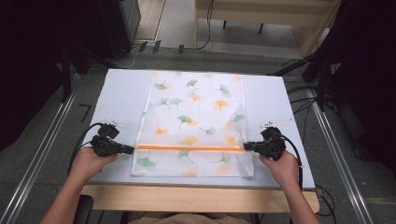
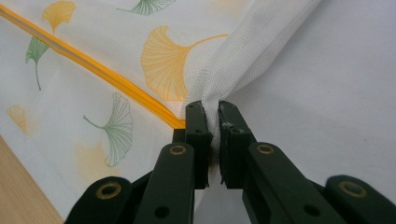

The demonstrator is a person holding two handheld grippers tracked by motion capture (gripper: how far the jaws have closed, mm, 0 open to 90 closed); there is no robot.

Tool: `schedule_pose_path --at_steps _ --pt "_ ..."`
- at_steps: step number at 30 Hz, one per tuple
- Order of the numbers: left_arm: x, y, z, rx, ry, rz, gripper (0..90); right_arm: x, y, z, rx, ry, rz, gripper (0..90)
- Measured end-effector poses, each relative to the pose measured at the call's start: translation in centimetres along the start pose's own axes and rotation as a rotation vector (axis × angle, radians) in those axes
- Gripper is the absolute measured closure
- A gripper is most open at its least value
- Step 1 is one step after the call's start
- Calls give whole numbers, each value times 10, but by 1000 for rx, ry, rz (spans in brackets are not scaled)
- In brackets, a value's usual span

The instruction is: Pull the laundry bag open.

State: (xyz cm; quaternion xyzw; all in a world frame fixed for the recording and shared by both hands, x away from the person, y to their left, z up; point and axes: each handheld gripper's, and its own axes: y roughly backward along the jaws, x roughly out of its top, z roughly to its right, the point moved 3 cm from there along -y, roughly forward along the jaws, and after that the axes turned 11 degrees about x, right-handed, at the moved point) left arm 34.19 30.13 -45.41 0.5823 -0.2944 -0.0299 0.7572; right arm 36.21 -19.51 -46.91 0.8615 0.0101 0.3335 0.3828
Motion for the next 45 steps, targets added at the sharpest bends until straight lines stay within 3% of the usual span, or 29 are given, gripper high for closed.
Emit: schedule_pose_path --at_steps 2,13,18,24,30,39,45 --pt "-1 -1 0 -5 13 -2 900 0 0 0 3 0 -1 855" --pt "-2 -4 3 -42 1 -7 900 -1 0 0 -2 -1 -10 848" --pt "-2 -4 3 -57 4 6 894 -1 2 -1 -10 20 -7 829" --pt "0 -2 2 -80 5 44 705 -2 4 -1 -33 43 -6 742" --pt "2 -2 0 -51 -3 80 569 -1 9 -2 -51 71 38 622" --pt "10 1 -5 -42 28 175 495 1 22 0 -64 104 124 562" --pt "12 6 -14 19 48 260 423 -2 30 10 -97 105 167 530"
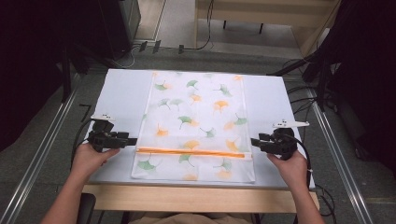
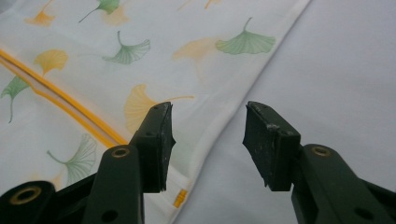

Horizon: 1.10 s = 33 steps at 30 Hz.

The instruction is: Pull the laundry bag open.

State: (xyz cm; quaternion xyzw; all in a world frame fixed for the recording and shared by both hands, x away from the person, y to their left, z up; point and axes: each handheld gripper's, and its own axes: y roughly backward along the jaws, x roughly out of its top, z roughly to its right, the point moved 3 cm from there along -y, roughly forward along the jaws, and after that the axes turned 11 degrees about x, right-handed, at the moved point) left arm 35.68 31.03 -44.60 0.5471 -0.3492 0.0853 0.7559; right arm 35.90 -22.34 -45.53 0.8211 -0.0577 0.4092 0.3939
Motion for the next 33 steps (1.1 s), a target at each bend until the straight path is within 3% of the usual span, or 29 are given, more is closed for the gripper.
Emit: schedule_pose_path --at_steps 5,9,13,17,23,33 --pt "2 0 -11 71 13 39 359 -4 9 17 -40 -41 40 523" --pt "2 1 -18 90 26 42 349 -8 14 27 -90 -34 59 442" --pt "2 1 -21 96 27 53 346 -11 16 35 -104 -49 74 416" --pt "2 0 -25 103 30 57 331 -13 15 39 -116 -64 86 386" --pt "1 -5 -31 131 72 58 303 -13 10 40 -122 -60 80 368" --pt "-2 -7 -33 154 66 42 287 -12 6 42 -127 -55 81 354"
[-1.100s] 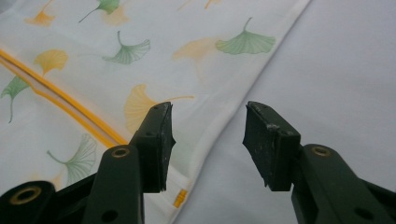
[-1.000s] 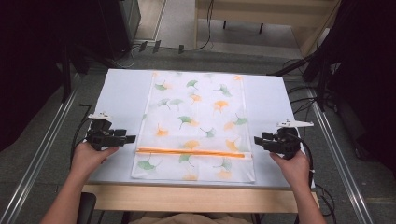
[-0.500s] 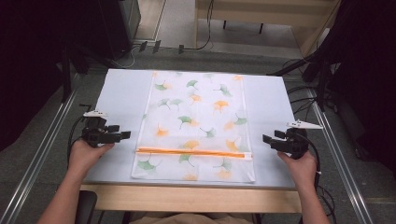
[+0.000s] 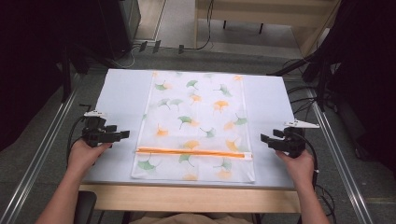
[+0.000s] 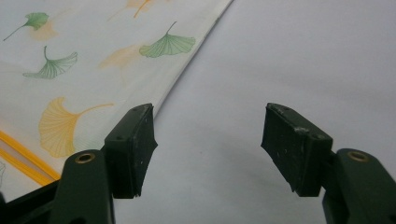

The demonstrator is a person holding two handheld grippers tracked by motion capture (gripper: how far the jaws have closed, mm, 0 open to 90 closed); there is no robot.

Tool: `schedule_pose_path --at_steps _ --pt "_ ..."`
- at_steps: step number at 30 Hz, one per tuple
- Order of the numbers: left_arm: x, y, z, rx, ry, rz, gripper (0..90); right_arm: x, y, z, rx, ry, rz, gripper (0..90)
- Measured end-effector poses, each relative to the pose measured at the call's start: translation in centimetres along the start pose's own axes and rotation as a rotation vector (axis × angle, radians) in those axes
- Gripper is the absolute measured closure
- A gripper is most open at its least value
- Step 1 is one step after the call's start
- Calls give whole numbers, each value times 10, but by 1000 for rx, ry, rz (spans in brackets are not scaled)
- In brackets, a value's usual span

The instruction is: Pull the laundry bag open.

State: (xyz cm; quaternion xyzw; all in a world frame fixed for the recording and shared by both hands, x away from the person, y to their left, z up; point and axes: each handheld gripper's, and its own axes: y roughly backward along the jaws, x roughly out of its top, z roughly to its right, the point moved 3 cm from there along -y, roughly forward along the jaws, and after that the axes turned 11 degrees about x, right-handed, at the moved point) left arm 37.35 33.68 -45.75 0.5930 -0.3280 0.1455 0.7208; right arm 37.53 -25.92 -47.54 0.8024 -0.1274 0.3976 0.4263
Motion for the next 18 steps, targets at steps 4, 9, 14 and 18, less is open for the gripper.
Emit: schedule_pose_path --at_steps 4,9,14,18 --pt "0 0 0 6 3 1 280 0 -1 0 -1 5 -1 353" --pt "-1 -1 -1 10 8 -1 277 0 -2 0 -2 2 -8 352" --pt "-1 -2 0 10 9 -9 276 -1 -3 -1 -9 11 -15 350" --pt "-1 -2 0 9 10 -14 276 -1 -4 0 -7 11 -17 347"
